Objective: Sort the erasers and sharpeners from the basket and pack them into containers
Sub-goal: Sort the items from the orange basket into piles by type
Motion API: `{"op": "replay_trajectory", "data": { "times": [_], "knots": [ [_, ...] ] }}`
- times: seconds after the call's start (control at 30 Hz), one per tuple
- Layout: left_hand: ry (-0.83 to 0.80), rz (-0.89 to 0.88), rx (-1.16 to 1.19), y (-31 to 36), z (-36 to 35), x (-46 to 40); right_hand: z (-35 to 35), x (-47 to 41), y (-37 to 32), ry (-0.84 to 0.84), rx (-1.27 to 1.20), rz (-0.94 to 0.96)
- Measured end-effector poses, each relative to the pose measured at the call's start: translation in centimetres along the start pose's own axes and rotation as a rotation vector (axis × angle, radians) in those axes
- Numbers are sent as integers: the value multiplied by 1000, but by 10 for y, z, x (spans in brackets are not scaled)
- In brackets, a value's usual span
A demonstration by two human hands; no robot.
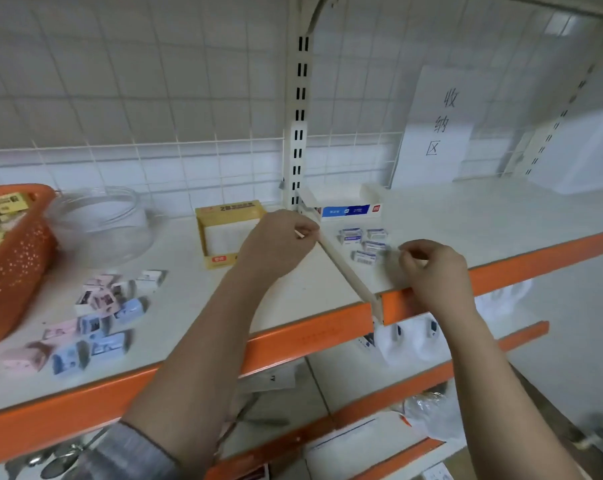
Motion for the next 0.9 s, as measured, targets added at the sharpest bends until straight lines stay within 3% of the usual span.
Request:
{"op": "replay_trajectory", "data": {
  "times": [0.3, 0.6, 0.9],
  "knots": [
    [93, -50, -63, -89, 182, 103, -96, 53, -177, 77, -119, 92],
    [209, 132, -150, -185, 307, 195, -184, 90, -332, -97, -125, 230],
    [338, 381, -146, -240, 346, 255, -269, 47, -438, -384, 98, 537]
  ]
}}
Point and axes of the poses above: each hand's wrist, its own x-axis away from the middle knuckle, its own z-axis out of the back of the hand, y = z × x, the point moved 6 cm from there along -x, towards the middle knuckle, and after that the axes turned 8 degrees about -y, right-handed, at the moved point
